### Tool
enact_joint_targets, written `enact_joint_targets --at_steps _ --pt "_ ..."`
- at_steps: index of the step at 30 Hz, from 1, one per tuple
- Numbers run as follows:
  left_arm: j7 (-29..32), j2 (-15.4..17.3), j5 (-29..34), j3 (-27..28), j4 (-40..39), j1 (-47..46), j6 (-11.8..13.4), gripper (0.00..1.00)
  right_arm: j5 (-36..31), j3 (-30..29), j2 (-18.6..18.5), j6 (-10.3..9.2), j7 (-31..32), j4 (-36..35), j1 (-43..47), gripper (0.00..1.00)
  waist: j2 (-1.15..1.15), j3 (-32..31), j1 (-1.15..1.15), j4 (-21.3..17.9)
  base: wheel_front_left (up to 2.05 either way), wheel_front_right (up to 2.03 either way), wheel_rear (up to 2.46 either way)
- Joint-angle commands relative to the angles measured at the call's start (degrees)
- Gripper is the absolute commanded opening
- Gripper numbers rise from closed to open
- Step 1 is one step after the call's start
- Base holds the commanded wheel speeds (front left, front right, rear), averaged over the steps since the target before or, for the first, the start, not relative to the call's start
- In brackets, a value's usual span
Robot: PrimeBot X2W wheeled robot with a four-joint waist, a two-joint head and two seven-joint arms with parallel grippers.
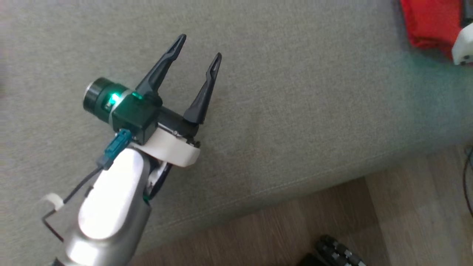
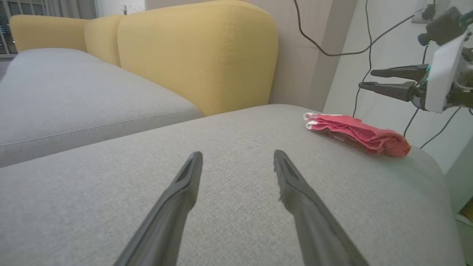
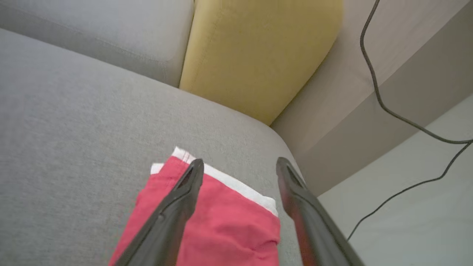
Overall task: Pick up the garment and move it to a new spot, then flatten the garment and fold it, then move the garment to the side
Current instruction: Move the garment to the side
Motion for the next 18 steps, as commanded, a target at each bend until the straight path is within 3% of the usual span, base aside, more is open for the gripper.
enact_joint_targets --at_steps 1,10,18 --pt "-0.3 -0.4 -0.7 2.2 -1.6 1.5 0.6 1.00 -0.4 0.0 0.1 -0.02 -0.5 -2.7 1.8 1.00 0.00 -3.2 -0.01 1.6 0.00 0.00 0.00" --pt "-0.3 -3.4 -2.4 8.4 -3.6 9.1 3.9 1.00 0.6 3.5 5.7 -0.02 -4.4 -6.7 8.4 1.00 0.00 -14.5 -0.01 7.2 0.00 0.00 0.00" --pt "-0.3 -4.5 -2.7 13.6 -4.1 16.0 6.1 1.00 3.8 6.4 9.9 -0.02 -6.2 -9.9 16.2 1.00 0.00 -20.9 -0.01 11.2 0.00 0.00 0.00"
